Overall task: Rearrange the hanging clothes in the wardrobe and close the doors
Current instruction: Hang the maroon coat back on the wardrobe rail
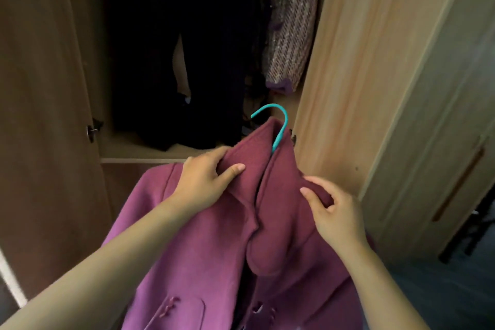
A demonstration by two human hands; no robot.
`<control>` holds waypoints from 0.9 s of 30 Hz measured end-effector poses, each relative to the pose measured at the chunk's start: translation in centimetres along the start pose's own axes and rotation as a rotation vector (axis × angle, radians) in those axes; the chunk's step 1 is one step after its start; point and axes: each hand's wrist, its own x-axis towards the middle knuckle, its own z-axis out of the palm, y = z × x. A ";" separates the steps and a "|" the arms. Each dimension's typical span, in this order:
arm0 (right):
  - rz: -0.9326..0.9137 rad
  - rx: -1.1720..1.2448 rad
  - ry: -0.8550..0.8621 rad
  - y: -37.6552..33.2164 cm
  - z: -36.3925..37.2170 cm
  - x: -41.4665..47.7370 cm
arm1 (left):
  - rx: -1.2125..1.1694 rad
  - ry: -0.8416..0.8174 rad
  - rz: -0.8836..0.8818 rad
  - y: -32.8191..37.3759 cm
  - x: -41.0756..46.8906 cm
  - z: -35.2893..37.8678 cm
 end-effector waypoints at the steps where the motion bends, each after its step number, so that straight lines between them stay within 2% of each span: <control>1: -0.027 -0.034 0.013 0.6 0.7 1.6 | 0.024 0.025 0.007 -0.6 1.4 0.4; 9: -0.168 -0.151 0.073 5.2 5.1 17.6 | 0.126 0.116 0.040 -3.9 16.4 4.3; 15: -0.222 -0.074 0.117 6.2 4.6 30.5 | 0.084 0.228 0.101 -3.9 29.2 5.4; 18: -0.243 -0.087 0.042 7.0 3.6 35.6 | 0.015 0.284 0.116 -3.9 34.1 5.7; 22: -0.268 -0.058 -0.019 7.8 2.9 40.2 | -0.066 0.265 0.164 -4.3 39.8 6.1; 27: -0.288 -0.055 0.183 7.0 2.0 43.5 | -0.146 0.229 0.268 -3.3 46.7 6.4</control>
